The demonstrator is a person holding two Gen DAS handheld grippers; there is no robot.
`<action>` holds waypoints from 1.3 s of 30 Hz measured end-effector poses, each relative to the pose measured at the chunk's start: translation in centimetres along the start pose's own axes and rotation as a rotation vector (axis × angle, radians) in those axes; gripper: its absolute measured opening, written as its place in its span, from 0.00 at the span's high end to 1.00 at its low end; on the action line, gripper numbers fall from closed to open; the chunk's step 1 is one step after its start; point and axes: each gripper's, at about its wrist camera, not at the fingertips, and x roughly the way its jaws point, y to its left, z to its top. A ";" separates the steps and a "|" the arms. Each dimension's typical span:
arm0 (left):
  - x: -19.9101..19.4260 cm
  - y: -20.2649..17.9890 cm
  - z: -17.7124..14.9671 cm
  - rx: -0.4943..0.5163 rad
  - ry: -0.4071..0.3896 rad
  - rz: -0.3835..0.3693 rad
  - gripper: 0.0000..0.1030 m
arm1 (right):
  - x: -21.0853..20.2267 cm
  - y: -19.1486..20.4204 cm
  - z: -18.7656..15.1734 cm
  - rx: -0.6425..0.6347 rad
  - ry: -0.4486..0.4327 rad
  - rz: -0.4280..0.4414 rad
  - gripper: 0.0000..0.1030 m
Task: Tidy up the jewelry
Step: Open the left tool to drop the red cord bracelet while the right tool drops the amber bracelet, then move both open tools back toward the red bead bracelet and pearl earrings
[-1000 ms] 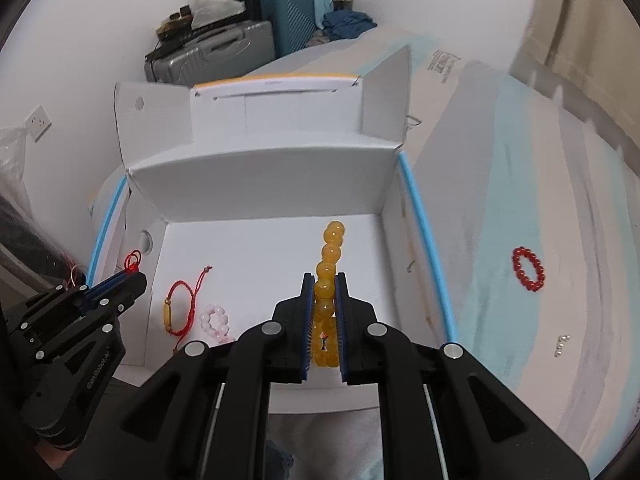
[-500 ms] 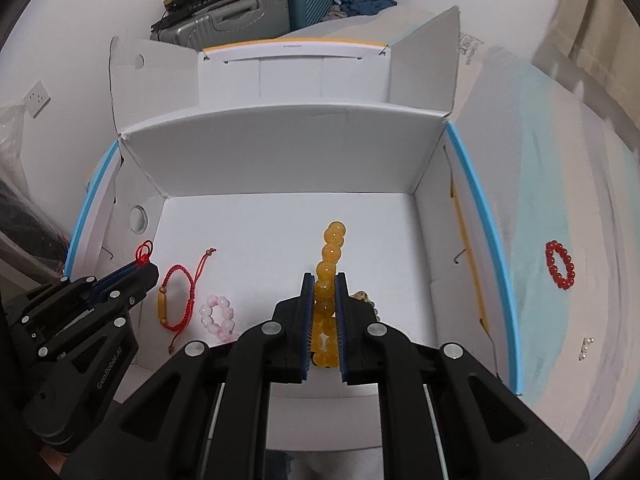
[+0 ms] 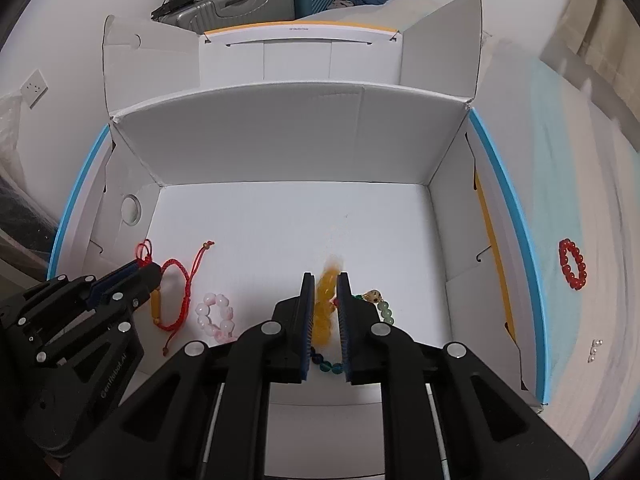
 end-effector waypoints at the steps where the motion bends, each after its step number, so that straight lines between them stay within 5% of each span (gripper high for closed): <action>1: 0.0 0.0 0.0 0.001 0.001 0.003 0.88 | -0.1 0.1 0.0 -0.001 -0.002 0.003 0.79; 5: -0.5 0.2 -0.1 -0.010 -0.016 0.021 0.60 | -1.0 0.1 0.0 -0.001 -0.030 -0.004 0.60; 7: -0.7 0.1 -0.1 -0.007 -0.022 0.027 0.58 | -1.6 -0.1 0.0 0.007 -0.045 -0.010 0.47; 12: -1.8 -0.4 -0.2 0.002 -0.050 0.025 0.33 | -2.9 -1.0 0.1 0.032 -0.069 -0.039 0.35; 24: -4.3 -3.3 -0.1 0.055 -0.105 0.034 0.06 | -6.0 -4.4 -0.2 0.089 -0.116 -0.083 0.15; 39: -5.7 -10.3 0.4 0.129 -0.146 -0.033 0.06 | -8.8 -11.2 -2.0 0.150 -0.151 -0.130 0.07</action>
